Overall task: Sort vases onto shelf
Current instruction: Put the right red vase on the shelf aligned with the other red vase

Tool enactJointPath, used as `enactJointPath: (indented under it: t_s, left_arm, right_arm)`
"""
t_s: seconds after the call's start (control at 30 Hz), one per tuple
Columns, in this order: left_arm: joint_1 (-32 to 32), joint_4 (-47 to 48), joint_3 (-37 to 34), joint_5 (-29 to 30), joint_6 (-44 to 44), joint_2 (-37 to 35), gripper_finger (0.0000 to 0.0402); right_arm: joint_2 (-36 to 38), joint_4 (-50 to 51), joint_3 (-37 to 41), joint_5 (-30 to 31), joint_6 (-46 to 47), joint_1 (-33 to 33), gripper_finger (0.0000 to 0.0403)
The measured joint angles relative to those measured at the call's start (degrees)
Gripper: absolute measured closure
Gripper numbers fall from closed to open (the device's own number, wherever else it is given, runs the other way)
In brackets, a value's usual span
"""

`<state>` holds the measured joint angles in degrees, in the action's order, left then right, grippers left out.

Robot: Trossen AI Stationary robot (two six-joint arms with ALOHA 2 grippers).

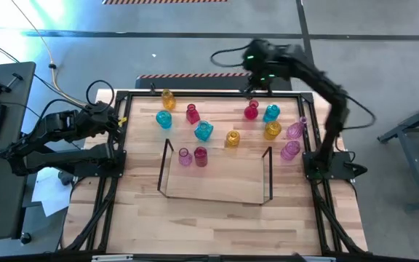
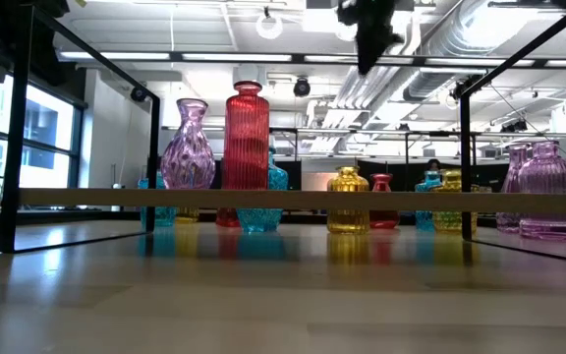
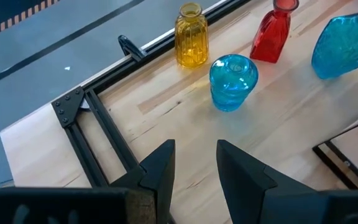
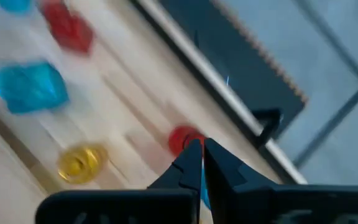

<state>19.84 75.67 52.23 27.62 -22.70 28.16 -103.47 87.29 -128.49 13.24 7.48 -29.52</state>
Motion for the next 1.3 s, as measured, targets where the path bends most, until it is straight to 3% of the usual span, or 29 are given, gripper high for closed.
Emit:
enactJointPath:
  t_s: [0.13,0.37,0.47,0.57,0.77,0.97,1.13,1.3]
  left_arm:
    - [0.0,-0.3,0.0,0.2,0.3,0.0,0.0291]
    - [0.0,-0.8,0.0,0.2,-0.6,0.0,0.0291]
    - [0.0,-2.5,0.0,0.2,-0.3,0.0,0.0291]
    - [0.0,-4.3,0.0,0.3,1.1,0.0,0.0291]
    - [0.0,-6.7,0.0,0.3,2.3,0.0,0.0291]
    - [0.0,-6.6,0.0,0.1,2.0,0.0,0.0291]
    - [0.0,-6.6,0.0,0.0,2.0,0.0,0.0291]
    - [0.0,-6.6,0.0,-1.9,1.9,0.0,0.0291]
  right_arm:
    - [9.6,-4.3,0.0,2.2,3.0,2.5,0.0403]
    - [23.4,-10.1,-0.1,23.0,2.7,12.5,0.0403]
    - [25.0,-15.5,-0.1,25.9,-1.8,15.4,0.0403]
    - [24.6,-23.9,-0.1,22.5,-9.1,15.6,0.0403]
    - [22.6,-44.0,0.0,5.6,-19.5,9.6,0.0403]
    - [21.1,-42.4,1.7,-5.6,-15.6,0.2,0.0403]
    - [25.0,-60.5,20.9,-5.7,-16.1,-3.1,0.0403]
    - [35.9,-74.8,43.5,-8.9,-11.7,-9.2,0.0403]
